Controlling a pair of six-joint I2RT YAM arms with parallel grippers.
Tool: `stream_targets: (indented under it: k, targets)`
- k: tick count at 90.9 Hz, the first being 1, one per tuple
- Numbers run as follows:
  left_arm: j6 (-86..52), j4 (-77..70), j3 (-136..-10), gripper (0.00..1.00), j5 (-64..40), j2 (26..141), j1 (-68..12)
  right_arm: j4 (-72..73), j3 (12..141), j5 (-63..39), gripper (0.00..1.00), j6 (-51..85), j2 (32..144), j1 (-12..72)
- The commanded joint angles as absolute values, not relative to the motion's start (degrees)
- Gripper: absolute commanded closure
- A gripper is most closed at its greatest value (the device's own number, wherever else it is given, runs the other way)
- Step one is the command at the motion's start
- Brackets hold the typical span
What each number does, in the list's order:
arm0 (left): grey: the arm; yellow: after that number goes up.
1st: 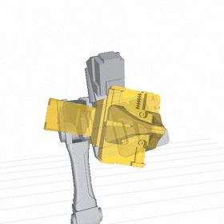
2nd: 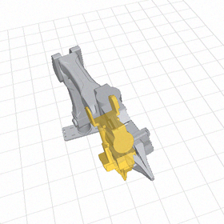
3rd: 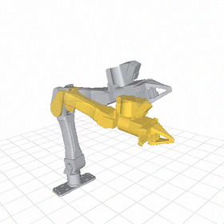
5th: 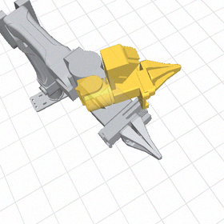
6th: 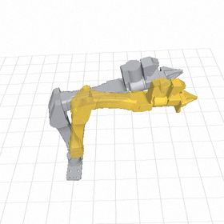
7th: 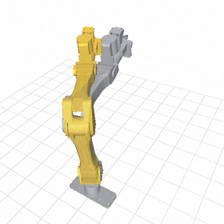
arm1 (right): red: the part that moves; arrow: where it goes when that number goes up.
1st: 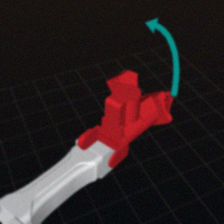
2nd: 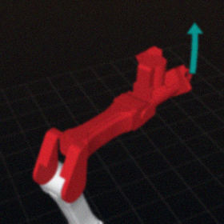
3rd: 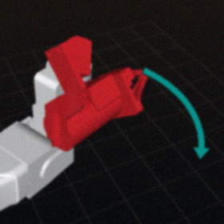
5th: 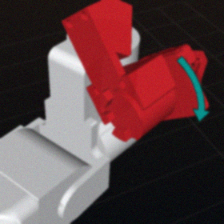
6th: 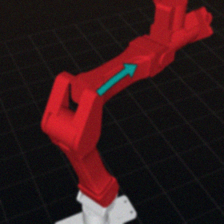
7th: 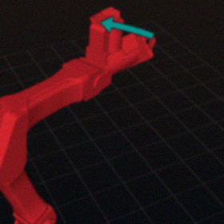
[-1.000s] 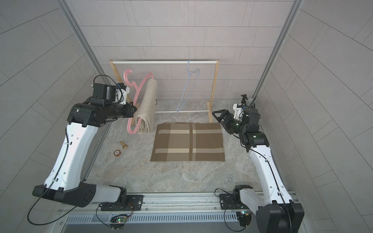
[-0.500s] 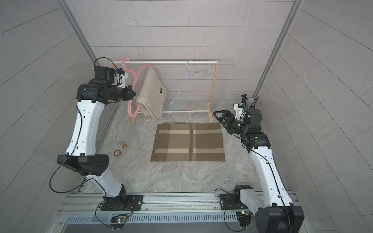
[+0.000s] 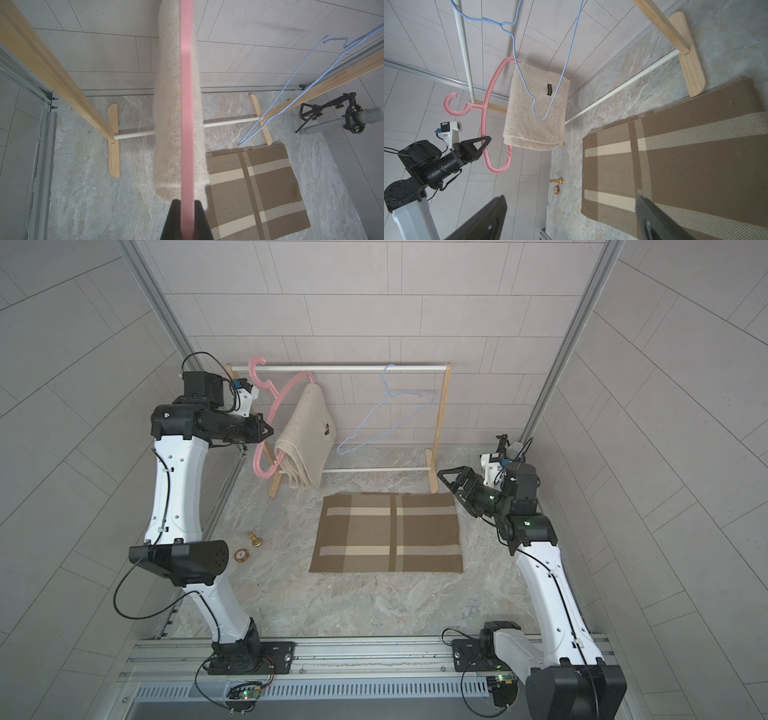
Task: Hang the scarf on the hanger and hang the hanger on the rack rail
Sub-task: Place the hanger at the clothesline.
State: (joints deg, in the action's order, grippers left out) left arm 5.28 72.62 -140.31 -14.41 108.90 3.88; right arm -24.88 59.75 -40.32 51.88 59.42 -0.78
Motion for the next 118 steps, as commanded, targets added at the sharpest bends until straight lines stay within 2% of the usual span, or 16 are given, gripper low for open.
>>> stream_targets:
  k: [1,35,61,74,87,102,118]
  targets:
    - [8.0,70.1,-144.1,1.00,-18.2,111.1,4.6,-23.9,58.7,-40.9,0.00,52.2,58.9,-1.1]
    - [9.6,70.3,-148.4,1.00,-17.6,117.2,6.2,-23.8,58.4,-40.9,0.00,52.3,59.4,-1.1]
    - [9.2,70.2,-147.9,0.93,-17.9,117.3,7.5,-24.2,58.6,-40.9,0.00,51.9,59.6,-1.1]
    - [8.4,70.3,-147.7,0.78,-15.5,116.8,8.3,-24.3,58.7,-41.0,0.00,51.2,59.5,-1.0]
    - [7.6,69.8,-146.3,0.57,-13.3,114.2,8.4,-25.2,60.2,-41.0,0.00,48.6,59.5,-0.6]
    - [6.0,68.1,-141.0,0.41,-11.2,108.5,8.3,-25.8,62.1,-38.7,0.00,46.1,60.6,2.5]
    - [3.1,66.2,-132.9,0.28,-4.4,99.8,8.3,-23.4,64.3,-33.8,0.01,45.5,63.3,8.4]
